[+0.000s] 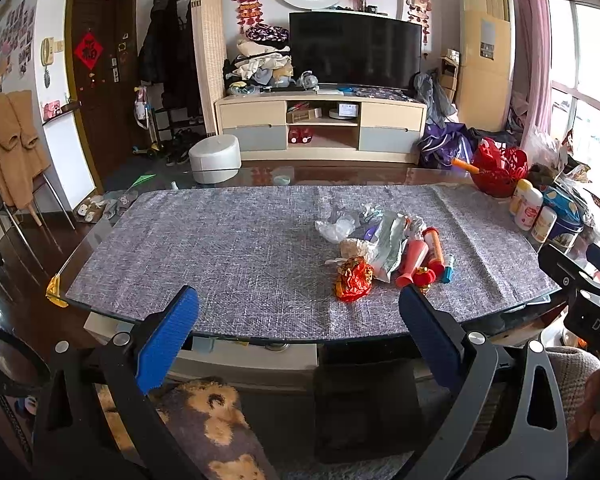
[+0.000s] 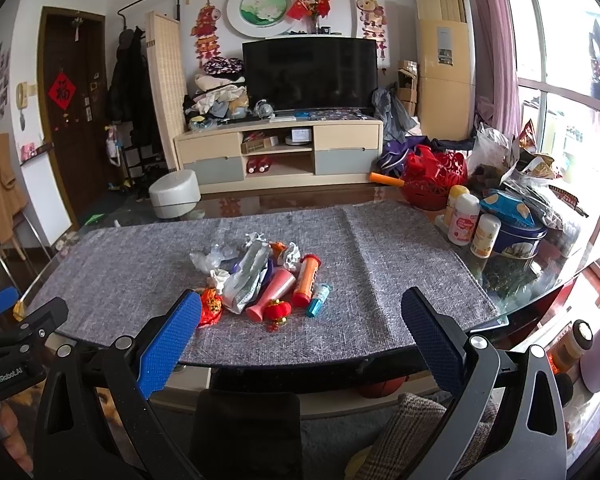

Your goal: Collect trash

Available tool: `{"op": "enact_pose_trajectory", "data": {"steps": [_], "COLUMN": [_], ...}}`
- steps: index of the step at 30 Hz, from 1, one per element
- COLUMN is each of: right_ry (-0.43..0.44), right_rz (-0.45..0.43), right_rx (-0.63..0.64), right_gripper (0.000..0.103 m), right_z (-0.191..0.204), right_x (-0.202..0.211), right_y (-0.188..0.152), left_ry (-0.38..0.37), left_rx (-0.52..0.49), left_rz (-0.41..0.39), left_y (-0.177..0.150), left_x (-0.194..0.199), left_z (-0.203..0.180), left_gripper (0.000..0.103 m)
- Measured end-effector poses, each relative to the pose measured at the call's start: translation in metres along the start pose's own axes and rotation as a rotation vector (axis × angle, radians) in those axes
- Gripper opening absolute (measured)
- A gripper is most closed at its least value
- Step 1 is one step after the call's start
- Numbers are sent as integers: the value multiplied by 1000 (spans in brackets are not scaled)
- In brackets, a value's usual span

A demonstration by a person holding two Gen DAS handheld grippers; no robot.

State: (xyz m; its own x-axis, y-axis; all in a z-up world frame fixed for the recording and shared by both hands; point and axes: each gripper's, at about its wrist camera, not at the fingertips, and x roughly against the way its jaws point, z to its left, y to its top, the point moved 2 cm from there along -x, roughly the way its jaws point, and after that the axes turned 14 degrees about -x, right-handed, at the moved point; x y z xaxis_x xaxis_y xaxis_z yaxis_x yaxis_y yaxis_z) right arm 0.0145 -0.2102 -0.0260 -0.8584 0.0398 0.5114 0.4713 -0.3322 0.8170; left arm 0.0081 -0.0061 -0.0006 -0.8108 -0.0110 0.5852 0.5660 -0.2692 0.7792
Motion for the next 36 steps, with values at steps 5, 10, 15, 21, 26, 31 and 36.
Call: {"op": "enact_pose_trajectory", "data": {"steps": [5,10,15,21,26,31,36], "right_ry": [1,1,4,0,0,-4,-61], "right_rz": [-2,1,-6,-8,-19,-21,-47], "right_rx": [-1,-2,-3,-10,-21,-27,-13], "right_gripper": [100,100,100,100,100,100,100], "right_z": [0,0,0,-1,-3,-7,-15], "right_x": [0,1,4,5,7,3,-4], "right_y": [0,0,1,3,8,12,19], "left_ry": [3,3,6,6,14,25,47], "left_rx": [0,0,1,2,2,3,2], "left_rz": [2,2,-2,-5,-6,-1,2], "left_y": [1,0,1,1,1,0,-1], "left_x": [-3,-4,-2,-1,-3,-8,-17], "left_z": [-3,0,1,2,4,9,18], "left_gripper": [95,95,95,95,95,95,95]}}
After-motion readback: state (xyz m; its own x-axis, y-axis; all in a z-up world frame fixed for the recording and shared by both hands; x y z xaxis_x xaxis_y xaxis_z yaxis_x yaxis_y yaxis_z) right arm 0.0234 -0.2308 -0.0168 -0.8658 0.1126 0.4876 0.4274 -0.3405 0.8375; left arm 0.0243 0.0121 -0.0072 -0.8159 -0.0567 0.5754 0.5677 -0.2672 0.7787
